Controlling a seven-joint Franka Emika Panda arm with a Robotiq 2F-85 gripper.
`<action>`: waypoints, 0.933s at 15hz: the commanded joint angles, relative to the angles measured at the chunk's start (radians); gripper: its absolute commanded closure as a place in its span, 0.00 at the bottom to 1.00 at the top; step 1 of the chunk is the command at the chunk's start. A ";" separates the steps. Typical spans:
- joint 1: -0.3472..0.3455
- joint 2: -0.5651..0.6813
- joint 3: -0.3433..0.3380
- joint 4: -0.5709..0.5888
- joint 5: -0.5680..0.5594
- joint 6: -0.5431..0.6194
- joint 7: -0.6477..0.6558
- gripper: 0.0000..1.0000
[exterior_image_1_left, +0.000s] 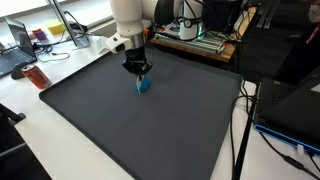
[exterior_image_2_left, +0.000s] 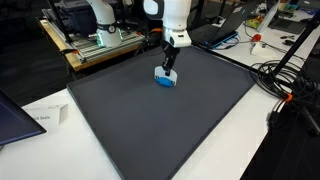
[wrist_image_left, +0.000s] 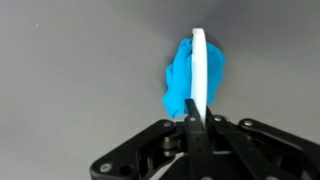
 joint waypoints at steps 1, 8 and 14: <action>-0.014 0.085 0.008 0.011 0.021 0.020 -0.035 0.99; -0.041 0.000 0.007 -0.037 0.026 -0.006 -0.081 0.99; -0.096 0.000 0.024 -0.071 0.069 0.003 -0.201 0.99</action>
